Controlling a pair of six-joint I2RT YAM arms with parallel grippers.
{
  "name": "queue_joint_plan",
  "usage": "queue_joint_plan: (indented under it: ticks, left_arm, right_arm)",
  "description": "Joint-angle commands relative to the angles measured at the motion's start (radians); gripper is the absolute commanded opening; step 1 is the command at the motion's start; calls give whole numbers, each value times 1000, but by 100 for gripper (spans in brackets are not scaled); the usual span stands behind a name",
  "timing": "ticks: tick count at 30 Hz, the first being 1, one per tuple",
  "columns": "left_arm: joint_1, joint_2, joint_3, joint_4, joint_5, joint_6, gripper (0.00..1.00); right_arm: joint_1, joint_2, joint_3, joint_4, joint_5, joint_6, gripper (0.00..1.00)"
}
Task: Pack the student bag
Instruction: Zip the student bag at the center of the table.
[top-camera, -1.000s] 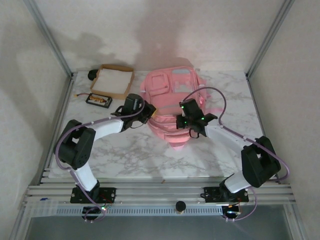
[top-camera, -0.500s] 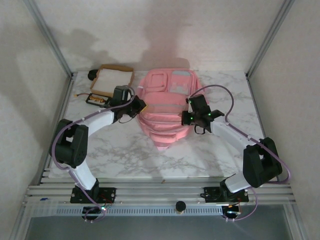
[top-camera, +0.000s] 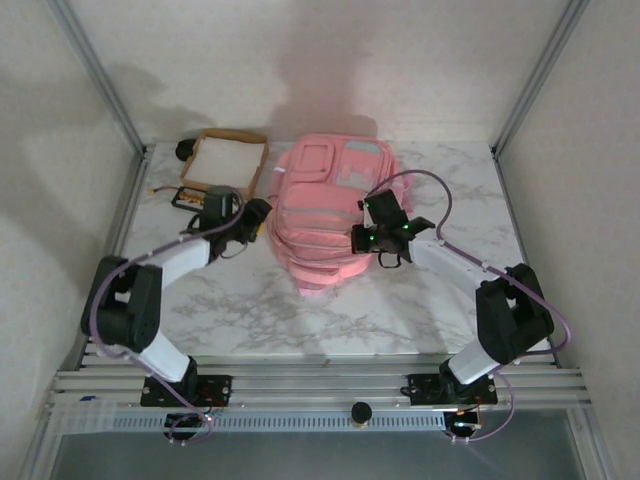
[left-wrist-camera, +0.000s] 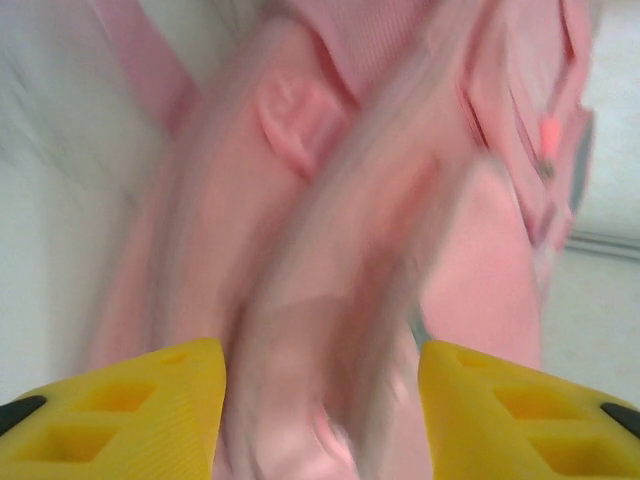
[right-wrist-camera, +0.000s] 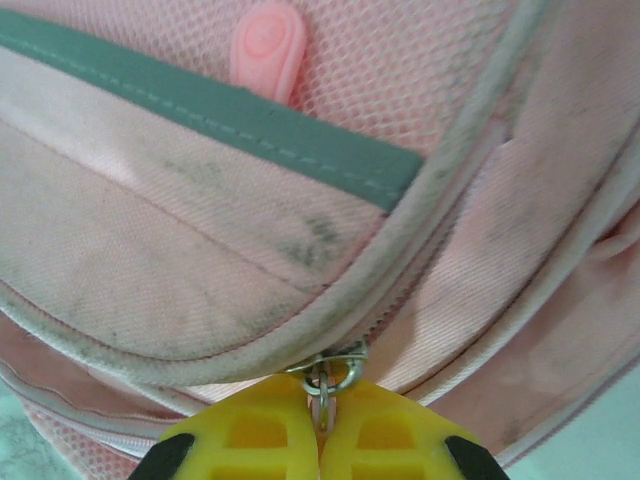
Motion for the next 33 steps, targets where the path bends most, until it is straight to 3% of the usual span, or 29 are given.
queue_joint_plan:
  ticks: [1,6,10,17,20,25,33]
  left_arm:
    - [-129,-65,-53,240,-51,-245,55]
    - [-288,20,12,235,-137,-331,52]
    - [-334,80,-3,317,-163,-431,49]
    - [-354,169,109,238,-226,-431,38]
    - [-390,130,55,246,-202,-507,42]
    - [-434,57,-54,263,-293,-578,47]
    - [-458,220,63,291,-275,-597,46]
  right_arm:
    - [23,8,20,-1,19,19,0]
    - [24,9,19,6,26,13,0]
    - [24,1,21,5,42,7,0]
    - [24,-1,10,11,54,-2,0]
    - [22,3,18,-12,84,3,0]
    - [22,-7,5,22,64,1,0]
    - [22,2,1,35,58,-9,0]
